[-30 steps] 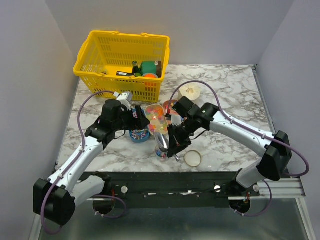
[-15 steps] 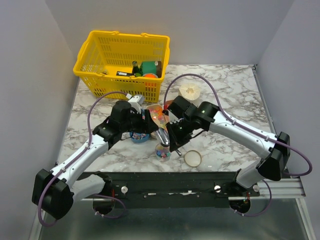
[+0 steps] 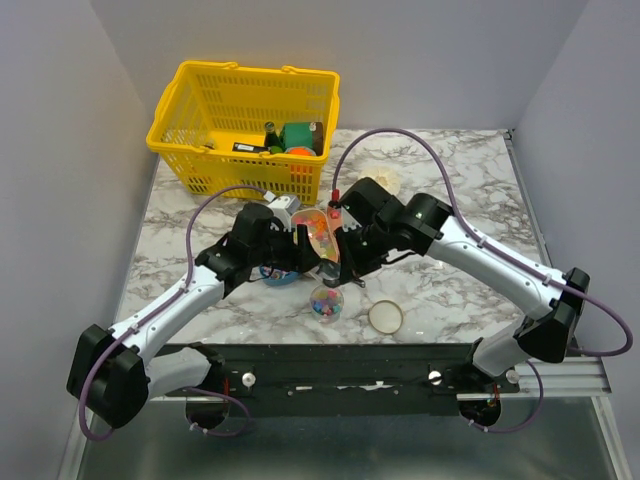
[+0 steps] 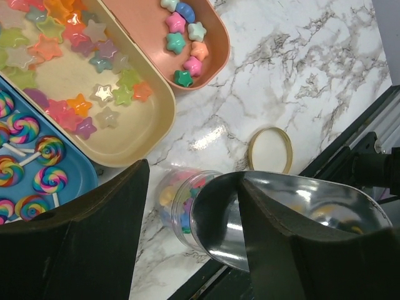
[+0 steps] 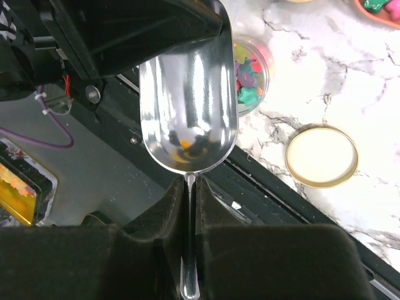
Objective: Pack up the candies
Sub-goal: Adjust the spatula, then scoop the fake candies from the storage box.
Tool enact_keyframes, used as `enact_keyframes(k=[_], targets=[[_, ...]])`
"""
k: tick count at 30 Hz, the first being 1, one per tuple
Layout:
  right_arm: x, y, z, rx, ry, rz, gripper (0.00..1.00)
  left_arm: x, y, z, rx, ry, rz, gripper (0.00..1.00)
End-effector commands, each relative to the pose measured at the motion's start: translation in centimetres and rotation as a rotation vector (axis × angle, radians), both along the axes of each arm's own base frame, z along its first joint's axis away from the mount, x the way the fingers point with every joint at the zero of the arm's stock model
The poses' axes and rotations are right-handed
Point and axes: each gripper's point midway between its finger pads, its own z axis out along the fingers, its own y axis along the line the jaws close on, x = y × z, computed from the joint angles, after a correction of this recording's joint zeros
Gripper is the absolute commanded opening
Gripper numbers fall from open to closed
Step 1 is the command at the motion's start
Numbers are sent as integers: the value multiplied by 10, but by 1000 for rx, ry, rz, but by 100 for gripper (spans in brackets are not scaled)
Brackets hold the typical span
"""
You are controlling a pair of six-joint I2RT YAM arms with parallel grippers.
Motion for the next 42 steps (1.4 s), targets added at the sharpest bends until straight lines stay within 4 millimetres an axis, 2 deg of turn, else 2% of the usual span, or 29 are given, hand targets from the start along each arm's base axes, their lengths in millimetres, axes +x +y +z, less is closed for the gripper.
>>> enact_keyframes(k=[1,4,6,9,10,12,13,16,17,19,20,21,24,28,35,42], targets=[[15,11,13,30,-69,-13,1,3,-4,7,5,-34,-20,69],[17,11,4,-7,-51,-20,1,12,3,13,24,-68,32,71],[19,9,-8,-53,-33,-29,1,18,10,17,47,-86,85,79],[21,4,-21,-123,-9,-50,1,35,30,24,104,-135,212,87],[23,2,-32,-167,10,-59,1,43,41,25,137,-157,275,88],[25,5,-35,-185,25,-67,1,47,49,27,165,-172,319,91],[26,5,-45,-224,45,-75,1,51,55,27,181,-178,351,92],[34,8,-47,-250,68,-110,1,60,80,17,273,-153,465,93],[39,10,-54,-264,85,-118,1,63,91,10,318,-121,502,93],[50,12,-53,-256,103,-155,1,63,100,-1,345,-69,530,93],[55,13,-62,-273,121,-167,1,63,105,-12,364,-27,534,93],[61,16,-60,-265,119,-174,1,64,111,-16,356,3,547,93],[73,15,-72,-299,147,-197,1,63,124,-38,341,103,564,91],[82,14,-83,-331,186,-213,1,61,129,-55,339,180,562,88],[81,13,-98,-359,250,-233,1,56,128,-79,353,279,545,82],[95,13,-117,-375,281,-269,1,50,129,-92,384,335,533,74]])
